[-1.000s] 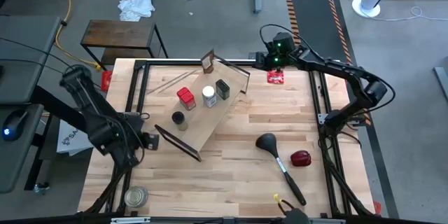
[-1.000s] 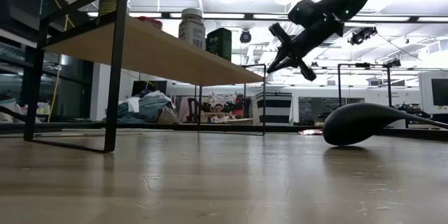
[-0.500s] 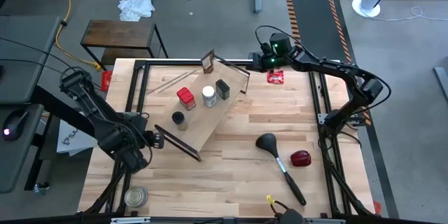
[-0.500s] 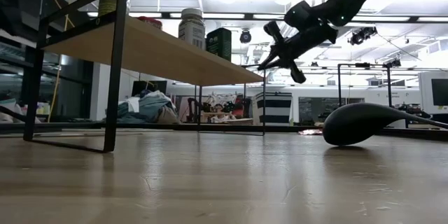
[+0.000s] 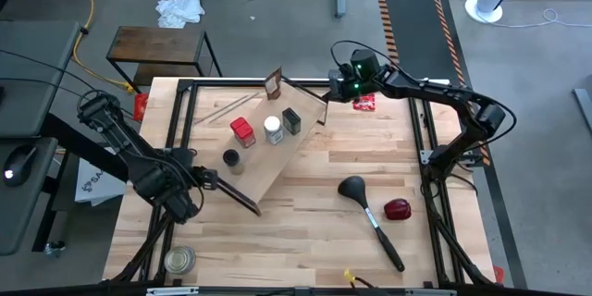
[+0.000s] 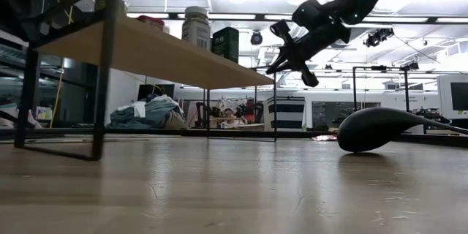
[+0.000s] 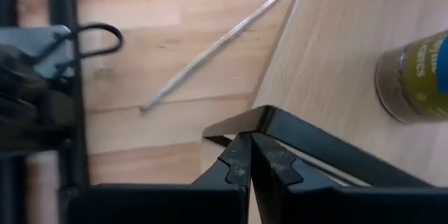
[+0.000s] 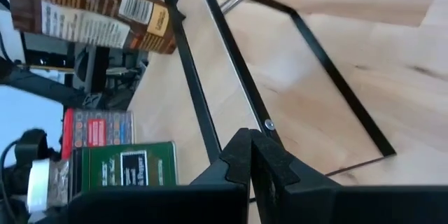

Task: Shelf spices
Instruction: Prepare the shelf

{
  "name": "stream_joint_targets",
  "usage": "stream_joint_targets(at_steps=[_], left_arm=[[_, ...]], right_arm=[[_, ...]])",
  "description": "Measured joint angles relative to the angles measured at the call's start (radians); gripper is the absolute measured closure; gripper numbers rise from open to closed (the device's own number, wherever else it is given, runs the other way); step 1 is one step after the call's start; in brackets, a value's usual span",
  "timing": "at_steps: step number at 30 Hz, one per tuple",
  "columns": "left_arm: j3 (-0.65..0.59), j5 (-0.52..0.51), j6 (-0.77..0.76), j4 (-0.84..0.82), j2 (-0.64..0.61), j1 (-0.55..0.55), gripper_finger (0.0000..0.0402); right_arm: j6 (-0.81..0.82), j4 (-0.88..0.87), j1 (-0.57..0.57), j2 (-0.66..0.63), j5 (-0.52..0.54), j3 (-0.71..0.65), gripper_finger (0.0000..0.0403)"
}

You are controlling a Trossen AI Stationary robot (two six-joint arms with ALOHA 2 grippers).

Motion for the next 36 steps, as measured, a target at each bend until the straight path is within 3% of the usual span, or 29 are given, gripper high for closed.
stream_joint_targets(at_steps=[10,17,36], left_arm=[[-0.046,-0.011,0.006,-0.072,-0.01,0.018,0.0401],[-0.066,-0.06,0.003,-0.06,-0.018,0.072,0.0401],[-0.077,-0.298,0.053,-0.047,-0.016,0.319,0.0401]], right_arm=[[-0.011,-0.042,0.053,-0.011,-0.026,0.0,0.0403],[-0.079,-0.183,0.077,-0.062,-0.023,0.0,0.0403],[-0.126,-0.512,0.256,-0.214,0.136,-0.002,0.0403]])
